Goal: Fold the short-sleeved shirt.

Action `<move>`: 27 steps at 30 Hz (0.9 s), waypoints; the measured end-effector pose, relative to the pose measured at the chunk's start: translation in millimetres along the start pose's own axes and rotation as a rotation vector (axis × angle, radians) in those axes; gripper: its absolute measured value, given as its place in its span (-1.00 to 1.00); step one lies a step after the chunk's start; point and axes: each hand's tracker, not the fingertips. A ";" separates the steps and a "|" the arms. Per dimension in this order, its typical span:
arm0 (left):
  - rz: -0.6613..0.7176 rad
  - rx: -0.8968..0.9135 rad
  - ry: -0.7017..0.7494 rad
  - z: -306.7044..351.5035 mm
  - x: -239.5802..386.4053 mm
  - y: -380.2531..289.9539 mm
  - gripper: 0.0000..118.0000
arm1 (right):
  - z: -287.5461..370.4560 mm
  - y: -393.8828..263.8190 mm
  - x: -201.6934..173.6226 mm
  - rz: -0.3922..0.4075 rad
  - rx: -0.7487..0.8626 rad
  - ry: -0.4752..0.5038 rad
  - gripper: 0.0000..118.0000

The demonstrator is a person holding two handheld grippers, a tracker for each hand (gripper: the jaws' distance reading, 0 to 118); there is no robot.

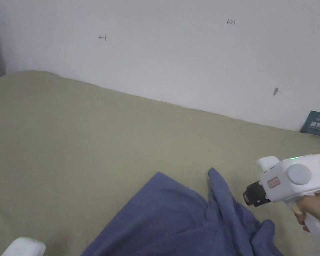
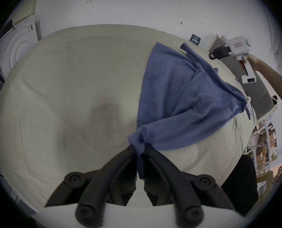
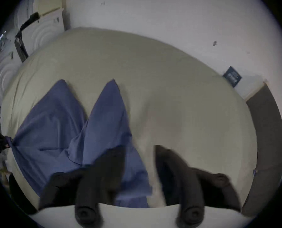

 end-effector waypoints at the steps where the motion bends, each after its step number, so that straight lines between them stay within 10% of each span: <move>1: 0.004 -0.006 -0.003 -2.5 -3.1 1.8 -0.87 | -5.9 2.0 0.6 0.020 -0.028 0.030 0.07; 3: 0.012 -0.013 -0.005 -4.1 -3.5 2.0 -0.87 | -19.0 3.0 -1.8 0.055 -0.064 0.044 0.63; 10: 0.055 -0.006 -0.025 -14.0 -13.4 2.0 -0.87 | -51.3 -4.2 -12.6 0.173 -0.094 0.007 0.61; 13: 0.049 -0.005 -0.024 -15.1 -15.0 1.6 -0.87 | -45.2 -8.3 -12.4 0.107 -0.091 0.084 -0.12; 14: 0.050 -0.005 -0.024 -15.8 -15.7 1.9 -0.87 | -41.5 -8.4 -12.2 0.060 -0.079 0.128 -0.77; 17: 0.055 -0.004 -0.025 -16.0 -14.8 2.3 -0.87 | -29.8 -14.4 -19.2 0.104 -0.053 0.037 -0.83; 27: 0.069 0.059 -0.042 5.3 -10.4 6.3 -0.87 | 62.4 -14.1 11.0 -0.115 0.159 0.084 -0.84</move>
